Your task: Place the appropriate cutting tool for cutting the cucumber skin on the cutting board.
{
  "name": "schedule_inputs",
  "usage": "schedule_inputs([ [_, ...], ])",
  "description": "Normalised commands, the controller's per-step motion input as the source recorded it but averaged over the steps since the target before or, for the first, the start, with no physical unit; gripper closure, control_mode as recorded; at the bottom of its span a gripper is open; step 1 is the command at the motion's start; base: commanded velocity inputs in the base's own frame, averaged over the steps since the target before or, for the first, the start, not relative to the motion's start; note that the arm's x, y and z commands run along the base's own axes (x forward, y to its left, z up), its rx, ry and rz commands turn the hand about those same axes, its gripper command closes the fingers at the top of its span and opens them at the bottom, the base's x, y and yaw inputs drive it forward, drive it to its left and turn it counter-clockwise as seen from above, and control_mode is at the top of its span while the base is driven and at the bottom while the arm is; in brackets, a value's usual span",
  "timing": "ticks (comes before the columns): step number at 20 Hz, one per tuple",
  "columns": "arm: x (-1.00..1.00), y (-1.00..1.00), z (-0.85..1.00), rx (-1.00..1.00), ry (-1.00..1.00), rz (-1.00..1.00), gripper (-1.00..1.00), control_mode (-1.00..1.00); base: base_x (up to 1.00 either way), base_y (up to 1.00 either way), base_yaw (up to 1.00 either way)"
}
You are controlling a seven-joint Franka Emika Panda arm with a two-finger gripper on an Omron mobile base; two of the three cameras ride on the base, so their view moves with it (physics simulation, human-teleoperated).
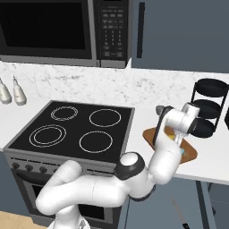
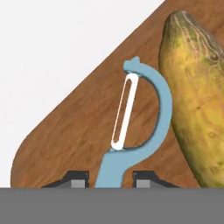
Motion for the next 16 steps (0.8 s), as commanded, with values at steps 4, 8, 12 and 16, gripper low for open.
schedule_inputs([
  [4, -0.49, 0.08, 0.13, 0.00, -0.09, 0.01, -1.00, -1.00, 0.00, 0.00, 0.00],
  [8, -0.62, 0.00, 0.55, 0.00, -0.11, 0.00, -1.00, -1.00, 0.00, 0.00, 0.00],
  [12, -0.70, 0.00, 0.78, 0.00, -0.16, 0.00, -1.00, -1.00, 0.00, 0.00, 0.00],
  [16, -0.75, 0.00, 0.91, -0.01, -0.19, 0.00, -1.00, -1.00, 0.00, 0.00, 0.00],
])
